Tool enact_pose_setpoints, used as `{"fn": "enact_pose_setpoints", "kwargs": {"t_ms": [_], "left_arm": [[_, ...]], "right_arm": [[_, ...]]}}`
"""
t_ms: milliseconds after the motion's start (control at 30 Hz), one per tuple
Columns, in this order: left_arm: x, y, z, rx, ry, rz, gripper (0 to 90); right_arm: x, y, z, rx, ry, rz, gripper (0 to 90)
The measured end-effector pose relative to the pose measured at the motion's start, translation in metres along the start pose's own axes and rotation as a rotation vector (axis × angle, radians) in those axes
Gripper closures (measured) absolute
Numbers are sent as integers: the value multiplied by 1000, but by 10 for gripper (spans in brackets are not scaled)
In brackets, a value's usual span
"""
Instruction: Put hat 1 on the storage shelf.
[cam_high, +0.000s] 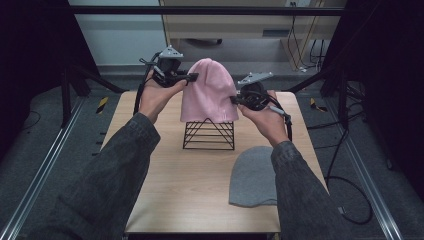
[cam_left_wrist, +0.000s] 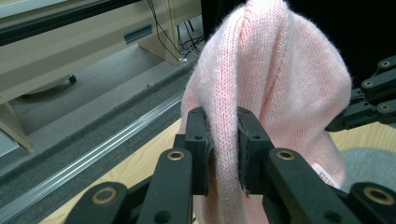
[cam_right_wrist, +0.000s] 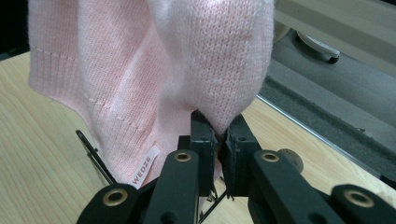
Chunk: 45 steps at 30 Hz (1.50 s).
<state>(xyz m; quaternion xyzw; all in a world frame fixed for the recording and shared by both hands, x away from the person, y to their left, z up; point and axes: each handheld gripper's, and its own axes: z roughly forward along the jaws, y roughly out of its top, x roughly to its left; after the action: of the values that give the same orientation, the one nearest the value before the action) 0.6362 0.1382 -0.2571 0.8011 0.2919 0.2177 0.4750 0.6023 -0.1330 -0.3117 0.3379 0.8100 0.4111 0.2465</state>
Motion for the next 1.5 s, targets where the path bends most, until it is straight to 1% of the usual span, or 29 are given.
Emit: {"fn": "enact_pose_setpoints", "kwargs": {"t_ms": [33, 167, 200, 300, 433, 467, 533, 600, 633, 700, 733, 833, 900, 967, 1033, 1133, 1167, 1267, 1400, 1500], "left_arm": [[-2, -3, 0, 1, -2, 5, 769], [-5, -7, 1, 3, -2, 14, 764], [-7, -10, 2, 3, 0, 22, 762], [-10, -15, 2, 2, 4, 39, 762], [-13, -19, 3, 1, 1, 49, 760], [-14, -21, 4, 0, 0, 51, 760], [-18, -24, 5, 2, -10, 55, 759], [-20, -25, 5, 1, -11, 57, 759], [-22, -28, 5, 2, -7, 65, 760], [-22, -29, 5, 8, -5, 67, 761], [-23, -33, 6, 9, 3, 72, 764], [-23, -36, 8, 20, -5, 65, 765], [-25, -40, 10, 35, -10, 69, 764], [-26, -43, 11, 36, -12, 70, 766], [-27, -46, 12, 37, -15, 68, 766], [-29, -50, 13, 46, -19, 67, 771], [-29, -51, 13, 49, -16, 72, 773], [-31, -56, 12, 49, -26, 68, 781], [-36, -62, 12, 59, -32, 80, 788], [-37, -66, 14, 77, -25, 84, 789]], "right_arm": [[1, -1, 1, 2, 0, -4, 841], [3, -4, 1, 13, -8, -21, 841], [4, -4, 1, 13, -8, -27, 841], [7, -9, 3, 25, -3, -26, 841], [9, -15, 5, 31, -5, -31, 841], [10, -17, 5, 29, -2, -24, 841], [11, -19, 5, 36, -3, -29, 841], [11, -21, 6, 37, -3, -31, 841], [12, -24, 6, 47, -2, -31, 841], [12, -26, 6, 51, -2, -32, 841], [14, -29, 7, 58, -4, -39, 842], [15, -33, 9, 64, 2, -38, 841], [15, -36, 10, 76, 4, -37, 841], [15, -40, 12, 87, 7, -38, 841], [16, -42, 14, 87, 9, -31, 841], [16, -47, 17, 107, 19, -34, 841], [16, -48, 17, 111, 19, -32, 841], [17, -53, 19, 119, 24, -22, 841], [19, -59, 21, 132, 31, -23, 841], [21, -63, 25, 152, 39, -22, 841]]}}
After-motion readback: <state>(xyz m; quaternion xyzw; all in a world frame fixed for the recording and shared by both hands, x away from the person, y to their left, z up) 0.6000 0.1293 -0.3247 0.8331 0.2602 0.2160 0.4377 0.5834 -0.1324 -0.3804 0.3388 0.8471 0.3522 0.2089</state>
